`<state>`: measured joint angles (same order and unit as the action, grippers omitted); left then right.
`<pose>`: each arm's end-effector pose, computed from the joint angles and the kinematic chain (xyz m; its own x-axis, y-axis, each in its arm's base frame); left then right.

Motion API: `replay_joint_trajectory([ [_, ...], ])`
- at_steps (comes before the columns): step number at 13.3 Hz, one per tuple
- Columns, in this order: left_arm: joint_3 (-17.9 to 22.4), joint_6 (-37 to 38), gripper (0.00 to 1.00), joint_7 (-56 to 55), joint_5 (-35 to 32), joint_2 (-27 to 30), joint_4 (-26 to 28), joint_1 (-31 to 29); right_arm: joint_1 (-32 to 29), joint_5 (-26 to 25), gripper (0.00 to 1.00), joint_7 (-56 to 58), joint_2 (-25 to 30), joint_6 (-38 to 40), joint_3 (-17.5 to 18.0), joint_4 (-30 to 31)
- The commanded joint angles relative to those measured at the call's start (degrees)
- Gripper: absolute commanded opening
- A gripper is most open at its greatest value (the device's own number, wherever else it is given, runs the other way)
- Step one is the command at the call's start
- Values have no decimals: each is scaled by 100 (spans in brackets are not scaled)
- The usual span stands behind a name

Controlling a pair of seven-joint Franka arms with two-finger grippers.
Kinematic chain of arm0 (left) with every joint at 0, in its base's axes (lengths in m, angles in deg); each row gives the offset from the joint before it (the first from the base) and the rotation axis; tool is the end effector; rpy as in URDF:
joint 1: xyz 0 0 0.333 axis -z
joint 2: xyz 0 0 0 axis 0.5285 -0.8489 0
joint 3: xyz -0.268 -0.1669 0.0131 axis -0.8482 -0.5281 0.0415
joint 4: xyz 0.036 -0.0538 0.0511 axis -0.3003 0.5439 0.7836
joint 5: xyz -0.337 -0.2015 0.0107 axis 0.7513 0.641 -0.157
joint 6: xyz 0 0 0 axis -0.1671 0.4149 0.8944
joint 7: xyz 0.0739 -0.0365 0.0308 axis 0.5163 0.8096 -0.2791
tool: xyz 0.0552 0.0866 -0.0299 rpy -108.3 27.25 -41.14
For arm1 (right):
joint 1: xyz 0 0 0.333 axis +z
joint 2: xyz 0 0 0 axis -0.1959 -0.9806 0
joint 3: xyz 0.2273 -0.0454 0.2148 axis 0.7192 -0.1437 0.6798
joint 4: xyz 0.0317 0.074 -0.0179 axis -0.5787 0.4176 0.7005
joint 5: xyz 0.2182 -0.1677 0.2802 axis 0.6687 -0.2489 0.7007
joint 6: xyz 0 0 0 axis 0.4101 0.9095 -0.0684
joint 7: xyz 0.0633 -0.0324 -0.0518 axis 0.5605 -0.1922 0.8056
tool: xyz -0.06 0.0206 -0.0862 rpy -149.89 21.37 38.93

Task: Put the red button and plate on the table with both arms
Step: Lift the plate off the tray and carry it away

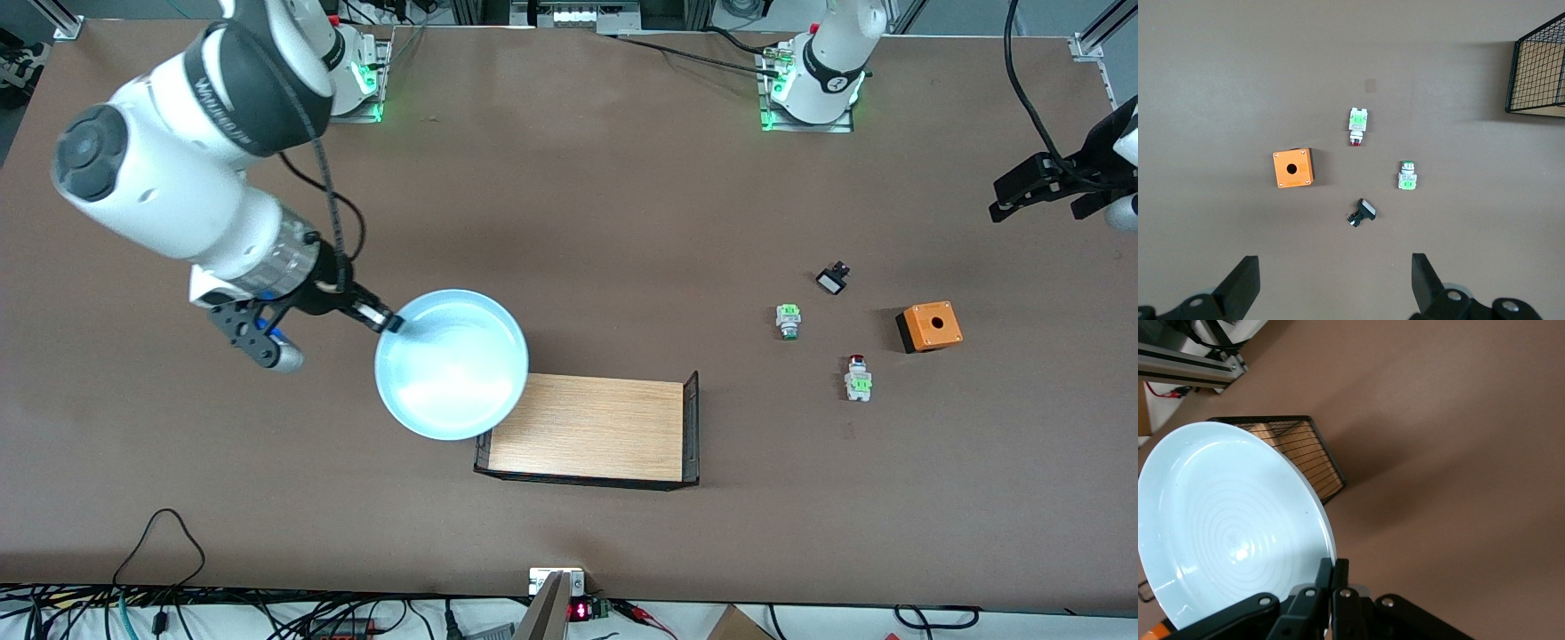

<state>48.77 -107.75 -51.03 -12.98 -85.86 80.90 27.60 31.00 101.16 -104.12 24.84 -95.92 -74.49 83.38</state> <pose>0.5440 0.0141 0.6268 0.9989 0.0459 -0.0043 0.0459 -0.9989 -0.0118 0.6462 0.2379 0.5223 0.8608 -0.4936 -0.1238 -0.5082 -0.8209 -0.2607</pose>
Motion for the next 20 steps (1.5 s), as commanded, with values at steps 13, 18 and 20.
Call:
replay_joint_trajectory([
  [13,7,118,100,-38,102,-45,-153,-9,-2145,-408,0,4516,475,233,48,2228],
  [18,7,118,100,-38,102,-45,-153,-18,-2312,-964,0,5096,511,-565,48,3168],
  [20,7,118,100,-38,102,-45,-153,-18,-2391,-964,0,5413,511,-1162,49,3581],
])
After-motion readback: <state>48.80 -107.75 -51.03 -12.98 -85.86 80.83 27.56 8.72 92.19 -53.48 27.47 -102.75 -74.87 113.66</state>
